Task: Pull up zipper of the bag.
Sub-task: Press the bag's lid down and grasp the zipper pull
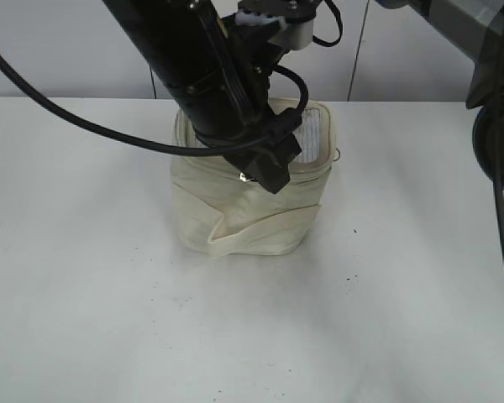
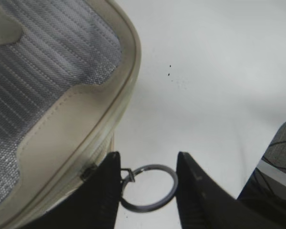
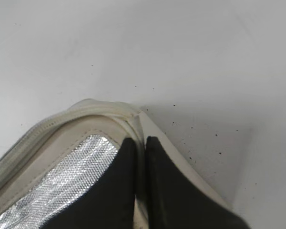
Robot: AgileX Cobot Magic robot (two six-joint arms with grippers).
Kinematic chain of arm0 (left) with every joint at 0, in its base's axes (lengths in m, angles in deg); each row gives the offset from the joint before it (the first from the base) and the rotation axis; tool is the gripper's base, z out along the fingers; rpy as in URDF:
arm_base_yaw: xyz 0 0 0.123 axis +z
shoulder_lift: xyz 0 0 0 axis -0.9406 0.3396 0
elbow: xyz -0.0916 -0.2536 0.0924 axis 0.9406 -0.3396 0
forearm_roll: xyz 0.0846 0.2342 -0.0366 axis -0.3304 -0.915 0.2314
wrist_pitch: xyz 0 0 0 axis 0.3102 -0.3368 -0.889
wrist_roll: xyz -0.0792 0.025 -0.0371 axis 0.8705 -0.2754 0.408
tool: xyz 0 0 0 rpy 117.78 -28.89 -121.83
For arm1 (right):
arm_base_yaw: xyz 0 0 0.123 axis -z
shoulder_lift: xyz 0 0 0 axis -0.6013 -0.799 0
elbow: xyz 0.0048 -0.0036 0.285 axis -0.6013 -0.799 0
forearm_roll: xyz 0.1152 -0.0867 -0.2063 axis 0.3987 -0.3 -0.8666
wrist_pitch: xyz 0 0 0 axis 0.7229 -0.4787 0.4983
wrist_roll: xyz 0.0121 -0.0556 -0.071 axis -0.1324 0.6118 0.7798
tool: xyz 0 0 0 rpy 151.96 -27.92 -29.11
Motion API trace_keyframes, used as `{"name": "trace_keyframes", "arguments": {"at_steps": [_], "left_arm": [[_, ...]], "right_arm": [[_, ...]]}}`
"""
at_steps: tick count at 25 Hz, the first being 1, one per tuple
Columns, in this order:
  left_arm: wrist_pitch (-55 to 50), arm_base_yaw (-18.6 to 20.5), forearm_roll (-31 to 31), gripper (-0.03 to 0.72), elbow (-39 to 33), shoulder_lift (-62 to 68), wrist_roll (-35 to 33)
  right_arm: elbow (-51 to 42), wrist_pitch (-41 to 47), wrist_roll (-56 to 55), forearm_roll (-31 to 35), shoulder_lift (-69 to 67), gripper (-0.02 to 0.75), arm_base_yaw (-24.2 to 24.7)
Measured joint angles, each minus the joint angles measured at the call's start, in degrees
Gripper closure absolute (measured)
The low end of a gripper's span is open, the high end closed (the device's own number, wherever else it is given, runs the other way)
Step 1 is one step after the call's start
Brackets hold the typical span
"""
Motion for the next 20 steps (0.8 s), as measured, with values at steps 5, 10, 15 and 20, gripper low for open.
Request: {"name": "trace_keyframes", "arguments": {"at_steps": [5,10,15,20], "left_arm": [[-0.6,0.0,0.4,0.412,0.0,0.0,0.0],[0.7,0.2,2.5,0.412,0.0,0.0,0.0],[0.9,0.2,2.8,0.412,-0.1,0.0,0.1],[-0.6,0.2,2.5,0.412,-0.1,0.0,0.1]], "right_arm": [[0.0,0.0,0.0,0.0,0.0,0.731,0.0],[0.0,0.0,0.2,0.7,0.0,0.731,0.1],[0.0,0.0,0.4,0.7,0.0,0.731,0.1],[0.0,0.0,0.4,1.0,0.0,0.731,0.1]]}}
